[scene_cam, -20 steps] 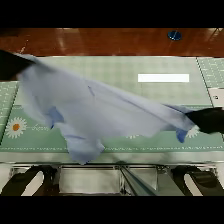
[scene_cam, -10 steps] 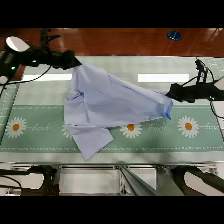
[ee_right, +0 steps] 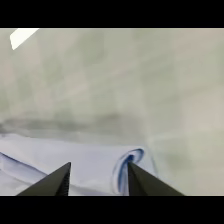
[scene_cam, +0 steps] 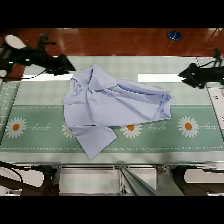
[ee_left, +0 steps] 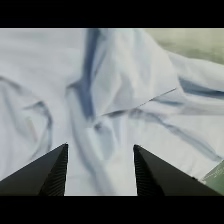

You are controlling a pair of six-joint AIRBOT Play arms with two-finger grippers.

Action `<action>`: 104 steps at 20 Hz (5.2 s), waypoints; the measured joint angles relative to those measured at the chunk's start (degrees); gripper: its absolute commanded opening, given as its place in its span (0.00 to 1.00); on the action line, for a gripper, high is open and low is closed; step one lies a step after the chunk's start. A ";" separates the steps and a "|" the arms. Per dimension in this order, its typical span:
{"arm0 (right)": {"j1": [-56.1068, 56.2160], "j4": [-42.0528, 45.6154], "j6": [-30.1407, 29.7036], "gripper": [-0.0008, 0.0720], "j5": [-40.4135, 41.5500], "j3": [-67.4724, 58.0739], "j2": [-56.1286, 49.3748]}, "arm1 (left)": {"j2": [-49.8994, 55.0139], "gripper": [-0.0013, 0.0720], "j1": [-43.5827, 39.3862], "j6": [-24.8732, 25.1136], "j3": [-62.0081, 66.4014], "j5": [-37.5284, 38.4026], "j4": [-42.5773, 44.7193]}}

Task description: Fold the shirts.

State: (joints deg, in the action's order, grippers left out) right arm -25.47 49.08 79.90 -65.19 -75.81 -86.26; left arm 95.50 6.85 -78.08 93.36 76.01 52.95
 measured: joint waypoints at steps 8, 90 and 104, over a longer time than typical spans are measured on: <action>-14.69 7.10 -3.93 0.57 0.44 25.29 16.00 | -22.82 0.71 16.22 -1.33 -36.70 -0.61 3.26; 6.71 -19.28 -13.35 0.22 7.85 5.31 1.55 | -9.57 0.07 -5.31 -1.31 -14.75 -33.86 0.22; -6.51 5.46 -0.52 0.57 -8.02 5.57 7.87 | -13.20 0.71 19.91 -1.70 -23.06 -0.55 0.20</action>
State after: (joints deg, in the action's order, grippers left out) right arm -31.99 54.54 79.37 -73.21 -70.24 -78.39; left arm 82.30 26.76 -79.79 70.30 75.46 53.15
